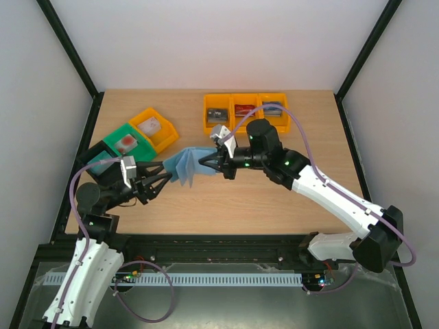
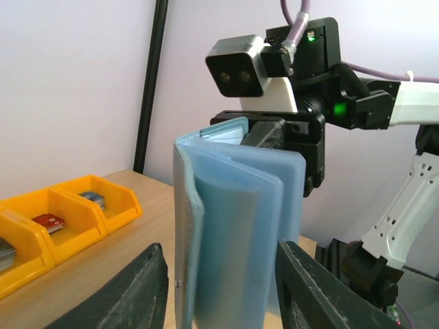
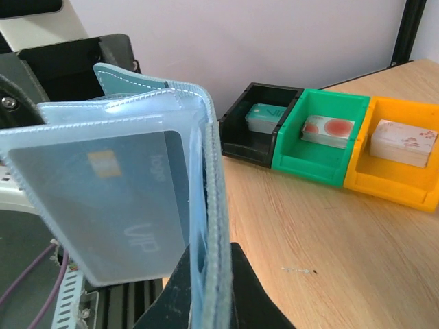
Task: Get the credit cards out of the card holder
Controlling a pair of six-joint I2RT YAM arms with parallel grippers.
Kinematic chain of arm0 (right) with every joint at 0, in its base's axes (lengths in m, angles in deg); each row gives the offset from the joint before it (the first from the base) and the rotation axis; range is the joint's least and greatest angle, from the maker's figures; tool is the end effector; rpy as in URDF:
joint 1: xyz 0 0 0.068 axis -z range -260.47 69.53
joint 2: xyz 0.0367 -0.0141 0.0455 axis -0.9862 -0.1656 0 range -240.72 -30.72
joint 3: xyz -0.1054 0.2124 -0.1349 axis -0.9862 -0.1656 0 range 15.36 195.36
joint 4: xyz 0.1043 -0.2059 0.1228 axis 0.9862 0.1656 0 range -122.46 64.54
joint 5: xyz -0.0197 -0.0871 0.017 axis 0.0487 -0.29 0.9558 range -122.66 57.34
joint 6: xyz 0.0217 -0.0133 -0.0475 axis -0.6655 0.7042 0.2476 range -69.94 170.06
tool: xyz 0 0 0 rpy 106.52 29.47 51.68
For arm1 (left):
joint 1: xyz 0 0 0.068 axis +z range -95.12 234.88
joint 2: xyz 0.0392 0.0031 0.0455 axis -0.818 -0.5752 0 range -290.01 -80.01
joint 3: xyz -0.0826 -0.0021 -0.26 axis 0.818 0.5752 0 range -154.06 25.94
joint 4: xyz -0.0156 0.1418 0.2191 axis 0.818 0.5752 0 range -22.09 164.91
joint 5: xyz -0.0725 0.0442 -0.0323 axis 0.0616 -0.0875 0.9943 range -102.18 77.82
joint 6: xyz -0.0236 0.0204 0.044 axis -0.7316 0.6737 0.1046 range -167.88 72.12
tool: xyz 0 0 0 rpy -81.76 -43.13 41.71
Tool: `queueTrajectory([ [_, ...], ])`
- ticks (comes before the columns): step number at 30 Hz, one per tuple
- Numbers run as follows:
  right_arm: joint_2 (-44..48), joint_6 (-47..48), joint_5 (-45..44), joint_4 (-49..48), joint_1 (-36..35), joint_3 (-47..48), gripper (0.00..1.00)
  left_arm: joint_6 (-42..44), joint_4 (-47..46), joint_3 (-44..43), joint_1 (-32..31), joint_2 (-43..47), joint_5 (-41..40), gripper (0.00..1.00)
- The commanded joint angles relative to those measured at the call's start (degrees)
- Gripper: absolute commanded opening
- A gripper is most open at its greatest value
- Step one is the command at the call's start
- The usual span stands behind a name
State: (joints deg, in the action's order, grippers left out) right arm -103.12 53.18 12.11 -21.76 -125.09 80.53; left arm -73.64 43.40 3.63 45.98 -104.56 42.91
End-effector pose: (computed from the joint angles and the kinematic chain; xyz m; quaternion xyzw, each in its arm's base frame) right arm 0.1854 0.2181 0.3634 -0.5075 0.5931 0.4807 0.3996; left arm 0.1084 -0.0466 0.3092 0.3074 0.5450 -0.4654 0.6260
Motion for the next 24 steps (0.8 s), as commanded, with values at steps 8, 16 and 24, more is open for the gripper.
queueTrajectory([
  [8, -0.6, -6.0, 2.7, -4.4, -0.2, 1.3, 0.02, 12.3, 6.3, -1.8, -1.7, 1.3, -1.8, 0.74],
  [16, -3.7, -10.4, 3.4, -6.1, -0.4, 2.8, 0.02, 14.6, 5.3, -1.7, -3.5, 0.7, -5.4, 0.95],
  [24, -4.0, -10.6, 3.9, -6.8, -1.4, 2.9, 0.02, 15.3, 5.2, -1.8, -4.8, -0.1, -10.0, 0.76],
])
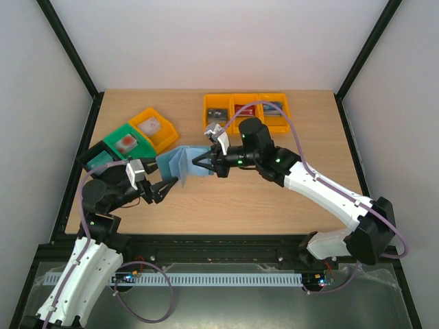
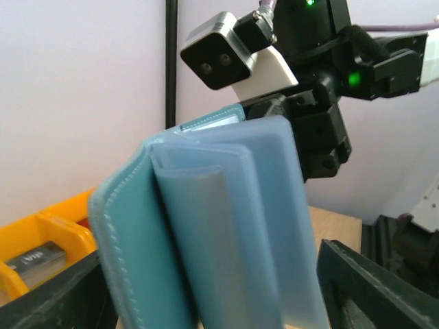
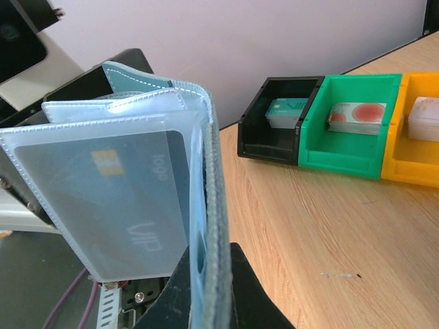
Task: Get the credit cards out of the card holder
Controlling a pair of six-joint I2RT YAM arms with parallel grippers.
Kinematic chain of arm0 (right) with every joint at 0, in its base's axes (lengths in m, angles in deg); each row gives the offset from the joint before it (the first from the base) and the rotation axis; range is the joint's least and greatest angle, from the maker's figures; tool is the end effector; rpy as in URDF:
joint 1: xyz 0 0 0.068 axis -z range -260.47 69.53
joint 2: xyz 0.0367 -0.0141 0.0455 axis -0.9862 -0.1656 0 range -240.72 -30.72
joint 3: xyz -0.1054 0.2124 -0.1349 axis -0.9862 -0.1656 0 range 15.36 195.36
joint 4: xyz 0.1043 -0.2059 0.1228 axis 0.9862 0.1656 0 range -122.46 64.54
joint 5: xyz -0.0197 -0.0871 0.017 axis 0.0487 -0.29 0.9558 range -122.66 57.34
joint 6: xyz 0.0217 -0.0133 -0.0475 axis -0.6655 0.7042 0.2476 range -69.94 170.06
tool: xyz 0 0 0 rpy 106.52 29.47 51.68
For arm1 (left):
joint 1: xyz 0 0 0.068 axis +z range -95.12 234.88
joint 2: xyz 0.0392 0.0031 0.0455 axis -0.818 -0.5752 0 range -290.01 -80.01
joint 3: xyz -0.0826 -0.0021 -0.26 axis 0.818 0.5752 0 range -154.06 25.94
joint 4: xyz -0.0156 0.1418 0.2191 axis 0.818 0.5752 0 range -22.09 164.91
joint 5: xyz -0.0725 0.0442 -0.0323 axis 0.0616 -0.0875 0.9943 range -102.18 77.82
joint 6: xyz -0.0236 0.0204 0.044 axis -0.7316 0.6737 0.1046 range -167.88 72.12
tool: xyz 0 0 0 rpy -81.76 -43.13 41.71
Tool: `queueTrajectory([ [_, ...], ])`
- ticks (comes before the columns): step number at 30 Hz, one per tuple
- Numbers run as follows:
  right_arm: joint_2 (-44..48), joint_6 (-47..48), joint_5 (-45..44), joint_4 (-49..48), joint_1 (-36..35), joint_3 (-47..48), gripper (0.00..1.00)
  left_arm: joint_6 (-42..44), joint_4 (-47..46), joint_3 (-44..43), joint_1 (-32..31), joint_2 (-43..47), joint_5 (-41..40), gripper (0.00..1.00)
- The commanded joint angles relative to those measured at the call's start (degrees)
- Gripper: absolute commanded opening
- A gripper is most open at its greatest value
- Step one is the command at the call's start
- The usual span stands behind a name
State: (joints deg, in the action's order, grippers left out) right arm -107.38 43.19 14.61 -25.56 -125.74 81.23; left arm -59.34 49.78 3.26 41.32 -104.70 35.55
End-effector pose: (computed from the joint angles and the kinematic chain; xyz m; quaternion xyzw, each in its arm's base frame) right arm 0.1957 0.2347 0.3537 -0.4666 0.6207 0.5283 0.3432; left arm 0.1116 -0.0541 0.3022 0.3334 0.5436 -0.3958 0.6609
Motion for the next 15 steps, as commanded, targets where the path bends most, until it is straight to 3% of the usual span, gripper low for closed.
queueTrajectory([
  [1, 0.3, -0.7, 1.3, -2.9, -0.8, 2.2, 0.02, 1.0, -1.2, -1.4, -0.1, 0.0, -2.6, 0.71],
  [4, 0.4, -0.7, 1.1, -2.8, -0.9, 2.3, 0.02, 0.4, -1.2, -1.4, -0.1, 0.0, -3.3, 0.66],
  [15, -1.6, -1.7, -3.9, -2.3, -3.1, 4.1, 0.02, 0.8, -0.9, -1.2, -0.3, -0.4, -1.7, 0.85],
])
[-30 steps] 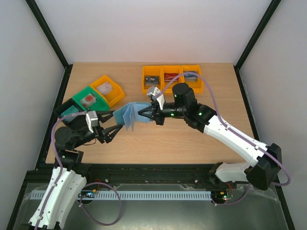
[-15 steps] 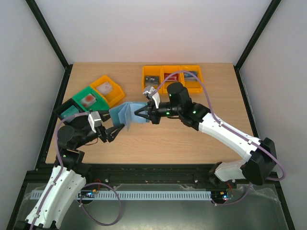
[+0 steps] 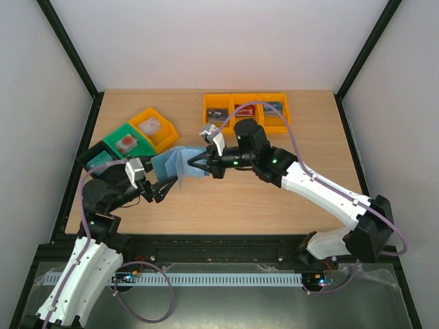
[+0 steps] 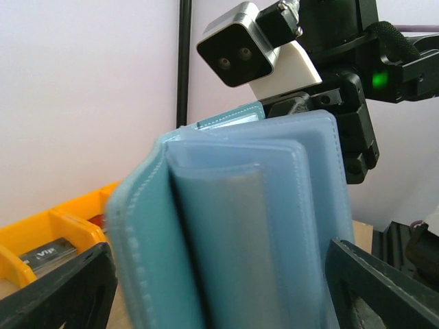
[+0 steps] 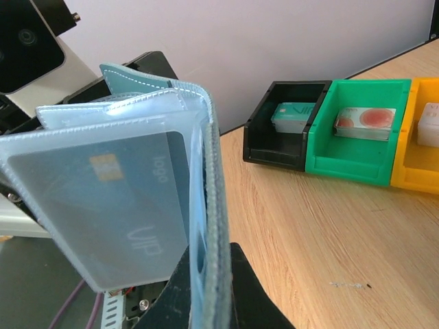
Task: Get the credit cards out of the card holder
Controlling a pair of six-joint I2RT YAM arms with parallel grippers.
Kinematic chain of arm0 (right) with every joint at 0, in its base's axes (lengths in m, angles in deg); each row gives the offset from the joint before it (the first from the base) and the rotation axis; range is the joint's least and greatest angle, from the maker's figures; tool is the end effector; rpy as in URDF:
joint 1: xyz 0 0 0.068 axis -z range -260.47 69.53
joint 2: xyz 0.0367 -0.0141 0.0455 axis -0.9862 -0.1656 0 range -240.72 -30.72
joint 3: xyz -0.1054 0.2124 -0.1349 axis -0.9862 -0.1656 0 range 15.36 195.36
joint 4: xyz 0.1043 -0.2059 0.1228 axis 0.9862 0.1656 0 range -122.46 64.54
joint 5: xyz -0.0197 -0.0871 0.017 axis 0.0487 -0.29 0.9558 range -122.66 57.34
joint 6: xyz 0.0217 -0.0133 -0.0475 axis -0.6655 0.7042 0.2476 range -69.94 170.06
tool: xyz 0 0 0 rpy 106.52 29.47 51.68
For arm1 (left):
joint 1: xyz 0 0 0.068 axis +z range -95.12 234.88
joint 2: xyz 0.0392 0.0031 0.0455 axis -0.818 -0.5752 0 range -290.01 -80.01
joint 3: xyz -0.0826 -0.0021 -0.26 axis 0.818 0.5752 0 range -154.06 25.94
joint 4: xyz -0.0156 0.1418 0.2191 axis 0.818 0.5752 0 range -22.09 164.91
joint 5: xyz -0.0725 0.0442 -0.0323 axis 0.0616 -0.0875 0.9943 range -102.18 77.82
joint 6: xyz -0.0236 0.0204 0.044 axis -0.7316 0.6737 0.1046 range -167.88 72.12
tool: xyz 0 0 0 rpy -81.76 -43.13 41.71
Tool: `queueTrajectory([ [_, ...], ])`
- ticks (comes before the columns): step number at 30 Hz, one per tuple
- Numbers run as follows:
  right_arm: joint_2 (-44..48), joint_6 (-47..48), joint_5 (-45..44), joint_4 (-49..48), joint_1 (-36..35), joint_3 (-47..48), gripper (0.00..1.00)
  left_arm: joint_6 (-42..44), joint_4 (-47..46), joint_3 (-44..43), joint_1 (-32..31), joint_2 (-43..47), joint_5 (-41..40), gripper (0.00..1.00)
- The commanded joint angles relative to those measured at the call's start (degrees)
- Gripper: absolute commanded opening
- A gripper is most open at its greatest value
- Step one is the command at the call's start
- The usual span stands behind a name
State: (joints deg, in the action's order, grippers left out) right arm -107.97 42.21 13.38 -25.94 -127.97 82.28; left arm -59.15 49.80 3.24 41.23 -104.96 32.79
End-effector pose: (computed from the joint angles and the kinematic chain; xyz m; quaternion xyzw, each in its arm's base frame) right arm 0.1891 0.2443 0.3576 -0.4699 0.6163 0.5328 0.3398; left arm 0.1137 -0.0536 0.3022 0.3166 0.5505 -0.3843 0.6701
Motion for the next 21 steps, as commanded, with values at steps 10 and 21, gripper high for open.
queueTrajectory([
  [10, -1.8, 0.6, -4.5, 0.0, -2.1, 4.4, 0.02, 0.5, -0.6, -1.2, -0.2, 0.1, 0.9, 0.85],
  [21, -1.9, 1.4, -5.2, 1.0, -2.2, 4.7, 0.02, 0.8, -0.5, -1.3, -0.2, 0.1, 2.1, 0.87],
])
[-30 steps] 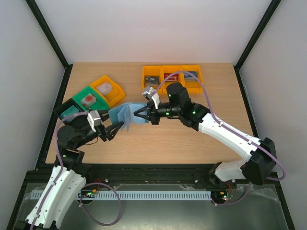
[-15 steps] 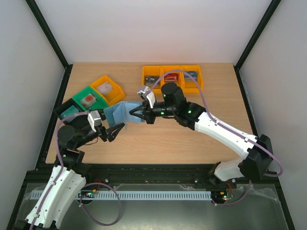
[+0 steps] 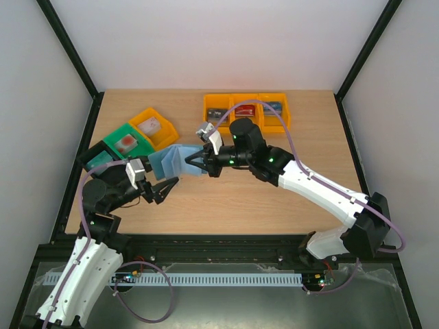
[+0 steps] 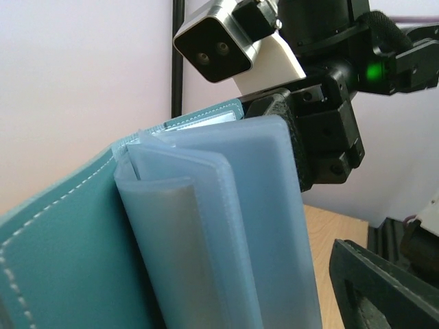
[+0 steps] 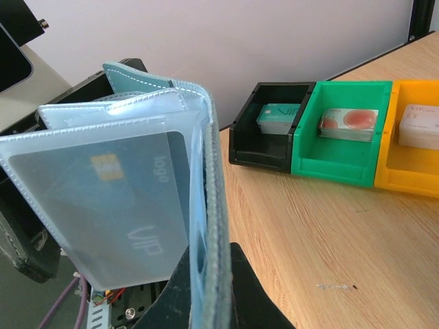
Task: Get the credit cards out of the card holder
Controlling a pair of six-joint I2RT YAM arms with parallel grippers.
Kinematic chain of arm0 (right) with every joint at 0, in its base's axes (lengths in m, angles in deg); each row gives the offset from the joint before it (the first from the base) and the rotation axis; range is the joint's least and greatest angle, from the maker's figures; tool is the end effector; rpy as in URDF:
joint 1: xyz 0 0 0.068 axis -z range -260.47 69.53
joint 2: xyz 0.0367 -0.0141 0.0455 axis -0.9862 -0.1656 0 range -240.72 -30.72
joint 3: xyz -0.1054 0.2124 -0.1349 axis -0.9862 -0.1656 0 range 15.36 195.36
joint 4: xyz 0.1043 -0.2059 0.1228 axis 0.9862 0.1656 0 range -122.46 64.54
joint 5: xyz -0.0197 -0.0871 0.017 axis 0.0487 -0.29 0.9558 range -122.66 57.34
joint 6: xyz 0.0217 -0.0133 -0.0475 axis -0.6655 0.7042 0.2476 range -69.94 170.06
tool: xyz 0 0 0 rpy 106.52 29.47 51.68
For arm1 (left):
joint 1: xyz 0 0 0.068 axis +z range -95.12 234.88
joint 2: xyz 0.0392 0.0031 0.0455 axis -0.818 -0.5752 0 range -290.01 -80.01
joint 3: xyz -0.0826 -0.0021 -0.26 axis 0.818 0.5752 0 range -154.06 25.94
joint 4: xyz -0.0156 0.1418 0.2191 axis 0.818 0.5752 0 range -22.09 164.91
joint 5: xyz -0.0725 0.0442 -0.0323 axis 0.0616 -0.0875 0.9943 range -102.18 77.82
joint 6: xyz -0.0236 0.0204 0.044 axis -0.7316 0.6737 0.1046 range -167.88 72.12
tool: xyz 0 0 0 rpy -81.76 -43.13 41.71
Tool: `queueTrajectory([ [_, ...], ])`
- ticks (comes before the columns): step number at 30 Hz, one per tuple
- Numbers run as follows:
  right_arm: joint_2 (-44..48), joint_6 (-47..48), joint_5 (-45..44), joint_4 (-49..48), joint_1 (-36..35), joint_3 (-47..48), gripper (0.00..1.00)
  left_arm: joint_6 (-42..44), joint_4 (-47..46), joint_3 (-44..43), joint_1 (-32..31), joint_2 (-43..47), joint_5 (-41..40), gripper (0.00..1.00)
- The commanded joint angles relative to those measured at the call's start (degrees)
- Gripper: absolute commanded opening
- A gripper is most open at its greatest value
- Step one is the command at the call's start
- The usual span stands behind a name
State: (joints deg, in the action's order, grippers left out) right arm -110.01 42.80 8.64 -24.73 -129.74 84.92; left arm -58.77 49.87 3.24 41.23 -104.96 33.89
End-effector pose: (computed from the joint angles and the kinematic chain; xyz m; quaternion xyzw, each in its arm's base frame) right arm 0.1901 0.2567 0.3605 -0.4652 0.6295 0.5126 0.3529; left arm 0.1132 -0.0539 0.3019 0.3253 0.5475 -0.3867 0.6670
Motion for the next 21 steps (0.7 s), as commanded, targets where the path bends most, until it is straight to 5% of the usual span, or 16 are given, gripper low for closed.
queueTrajectory([
  [1, 0.3, 1.0, -0.4, 0.0, -0.4, 1.9, 0.02, 0.5, -0.5, -1.3, -0.2, 0.2, 1.0, 0.84],
  [21, 2.2, 5.7, -1.1, 4.7, -0.3, 3.0, 0.02, -1.5, 2.9, -3.0, 2.1, 0.6, 0.5, 0.72],
])
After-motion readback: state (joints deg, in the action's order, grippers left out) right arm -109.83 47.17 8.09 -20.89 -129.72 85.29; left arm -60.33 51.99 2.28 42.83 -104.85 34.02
